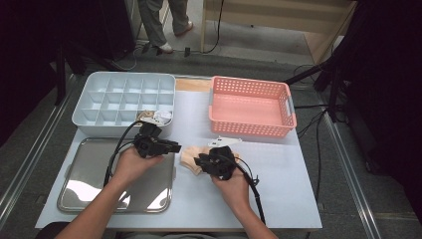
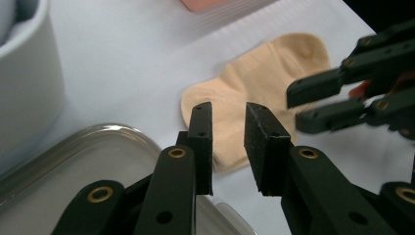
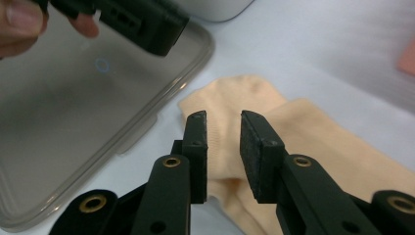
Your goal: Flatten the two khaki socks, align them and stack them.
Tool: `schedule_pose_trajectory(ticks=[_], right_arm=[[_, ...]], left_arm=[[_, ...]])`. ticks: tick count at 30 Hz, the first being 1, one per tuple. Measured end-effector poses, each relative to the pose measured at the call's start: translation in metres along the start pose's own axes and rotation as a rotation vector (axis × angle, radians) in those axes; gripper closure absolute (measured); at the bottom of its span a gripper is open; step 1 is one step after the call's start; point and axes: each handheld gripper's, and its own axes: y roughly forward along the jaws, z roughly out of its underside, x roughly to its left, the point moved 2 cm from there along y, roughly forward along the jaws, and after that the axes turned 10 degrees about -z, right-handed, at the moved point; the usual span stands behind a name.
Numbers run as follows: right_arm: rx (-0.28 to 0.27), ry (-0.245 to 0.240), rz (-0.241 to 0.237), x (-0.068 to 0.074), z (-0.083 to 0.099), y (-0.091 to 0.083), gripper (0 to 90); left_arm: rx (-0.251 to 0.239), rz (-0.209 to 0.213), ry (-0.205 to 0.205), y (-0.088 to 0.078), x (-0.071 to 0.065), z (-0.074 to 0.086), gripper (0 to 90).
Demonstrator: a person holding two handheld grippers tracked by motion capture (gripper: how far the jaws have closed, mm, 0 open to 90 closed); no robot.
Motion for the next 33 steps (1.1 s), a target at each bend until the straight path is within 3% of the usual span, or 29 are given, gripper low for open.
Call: schedule_pose_trajectory(ticks=[12,21,24,29,33], right_arm=[[-0.036,0.060,0.089,-0.033,0.006,-0.041,77.4],[-0.049,0.115,0.174,-0.060,0.015,-0.061,77.9],[-0.051,0.129,0.188,-0.064,0.018,-0.064,75.9],[-0.057,0.142,0.198,-0.067,0.022,-0.064,69.7],[-0.026,0.151,0.203,-0.069,0.027,-0.056,71.0]], left_arm=[[0.029,0.009,0.064,0.014,-0.024,0.002,64.1],[0.044,0.016,0.084,0.021,-0.034,0.005,57.1],[0.057,0.009,0.099,0.026,-0.037,0.006,55.7],[0.062,0.017,0.092,0.031,-0.039,0.007,54.4],[0.098,0.001,0.126,0.042,-0.044,0.011,54.9]])
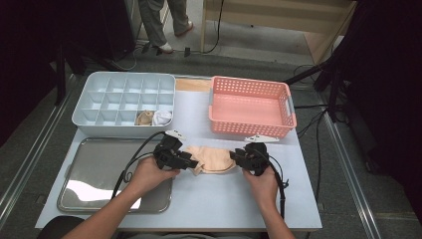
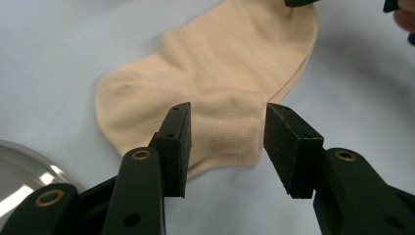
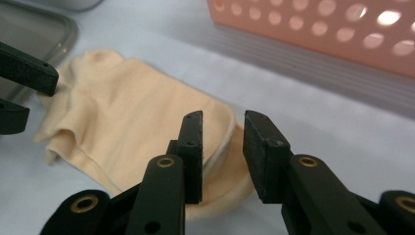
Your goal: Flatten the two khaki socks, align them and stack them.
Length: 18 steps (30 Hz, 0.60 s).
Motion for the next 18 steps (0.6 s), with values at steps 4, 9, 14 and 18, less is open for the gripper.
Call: schedule_pose_trajectory(ticks=[4,9,14,18], right_arm=[[0.040,0.001,0.013,-0.0011,0.0047,0.0076,79.7],[0.065,-0.008,0.018,-0.0039,0.0071,0.0084,84.4],[0.067,-0.017,0.024,-0.0025,0.0078,0.0091,86.6],[0.065,-0.016,0.025,-0.0027,0.0080,0.0067,88.9]], left_arm=[[0.010,-0.006,0.012,0.0069,-0.0014,0.0014,60.3],[0.005,-0.016,0.026,0.0087,0.0011,0.0036,75.4],[-0.007,-0.041,0.064,0.0108,-0.0004,0.0053,86.8],[-0.004,-0.045,0.087,0.0102,-0.0026,0.0052,90.0]])
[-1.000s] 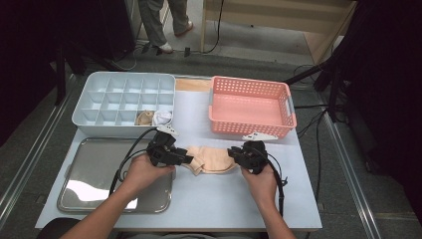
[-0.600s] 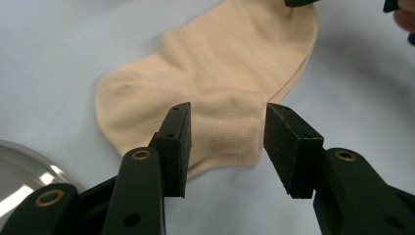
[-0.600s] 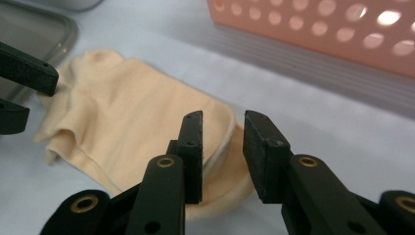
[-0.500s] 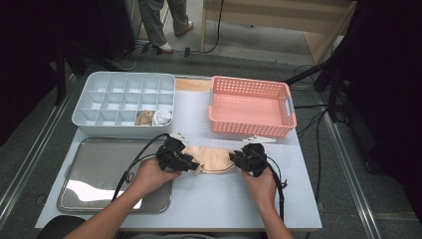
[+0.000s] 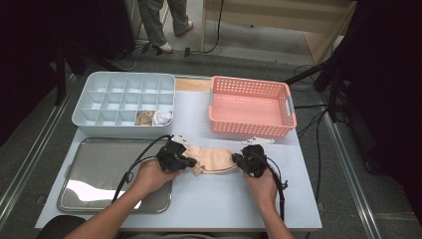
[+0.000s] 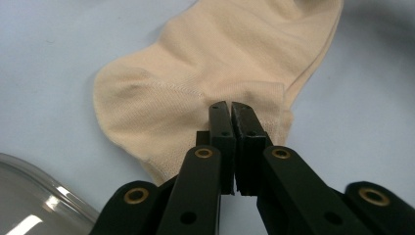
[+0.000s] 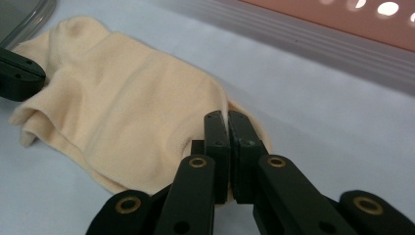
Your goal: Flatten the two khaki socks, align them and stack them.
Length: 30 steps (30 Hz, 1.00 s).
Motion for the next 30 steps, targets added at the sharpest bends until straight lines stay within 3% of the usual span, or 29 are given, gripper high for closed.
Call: schedule_pose_trajectory(ticks=[7,10,17,21,26,30], right_arm=[[-0.004,-0.003,0.008,-0.002,0.001,-0.009,89.1],[-0.010,-0.004,0.015,-0.003,0.000,-0.013,89.0],[-0.006,0.014,0.024,-0.010,0.004,-0.016,88.9],[0.004,0.013,0.027,-0.010,0.006,-0.015,87.5],[-0.044,0.036,0.019,-0.012,0.004,-0.020,68.4],[-0.053,0.034,0.026,-0.012,0.005,-0.020,62.1]], left_arm=[[-0.004,0.013,-0.026,-0.011,0.004,-0.004,90.0],[-0.010,0.039,-0.029,-0.017,0.003,-0.005,90.0],[0.037,0.034,-0.021,-0.009,0.000,-0.002,90.0],[0.038,0.041,-0.013,-0.011,-0.001,0.000,90.0],[0.023,0.036,-0.017,-0.013,0.001,-0.001,89.4],[-0.006,0.038,-0.026,-0.017,0.004,-0.003,87.6]])
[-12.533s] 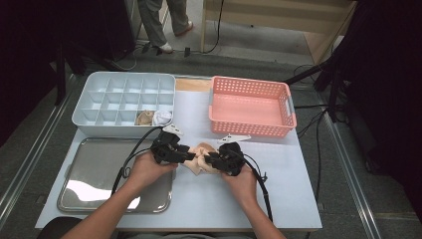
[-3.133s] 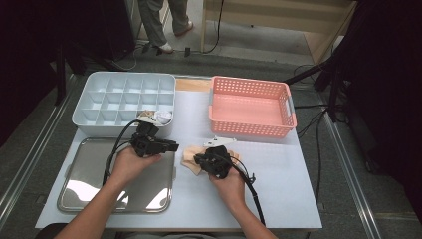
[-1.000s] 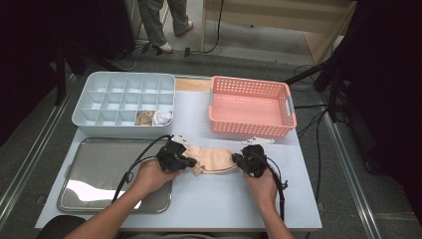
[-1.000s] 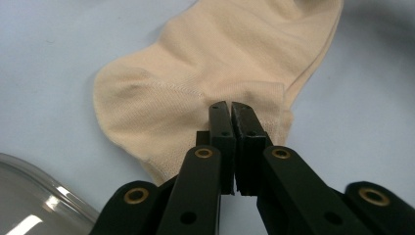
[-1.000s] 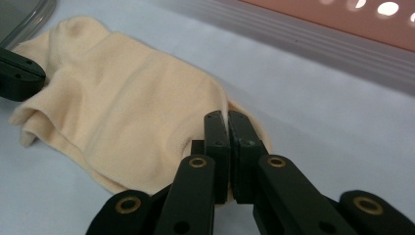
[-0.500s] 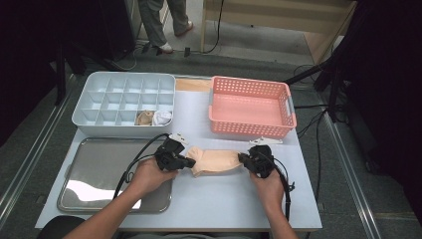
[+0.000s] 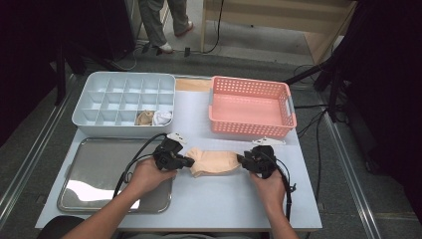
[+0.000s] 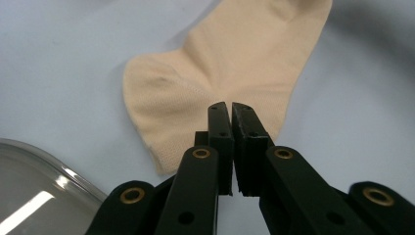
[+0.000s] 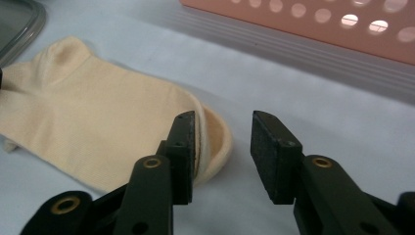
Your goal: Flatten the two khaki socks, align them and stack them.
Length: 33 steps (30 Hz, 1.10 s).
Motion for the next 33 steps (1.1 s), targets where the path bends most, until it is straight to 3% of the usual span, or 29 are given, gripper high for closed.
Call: schedule_pose_trajectory(ticks=[7,18,24,33], right_arm=[[0.027,0.012,-0.008,0.000,0.008,0.013,63.7],[0.024,-0.039,-0.018,0.007,0.008,0.018,84.2],[0.031,-0.041,-0.008,0.004,0.002,0.020,85.7],[-0.019,-0.034,0.021,-0.008,-0.004,0.025,85.7]], left_arm=[[-0.042,-0.008,-0.025,-0.006,0.004,-0.003,84.1],[-0.094,-0.028,-0.069,-0.010,0.015,-0.011,79.7],[-0.069,-0.016,-0.054,-0.005,0.010,-0.010,77.2],[-0.035,-0.012,-0.026,0.006,0.006,-0.006,75.5]])
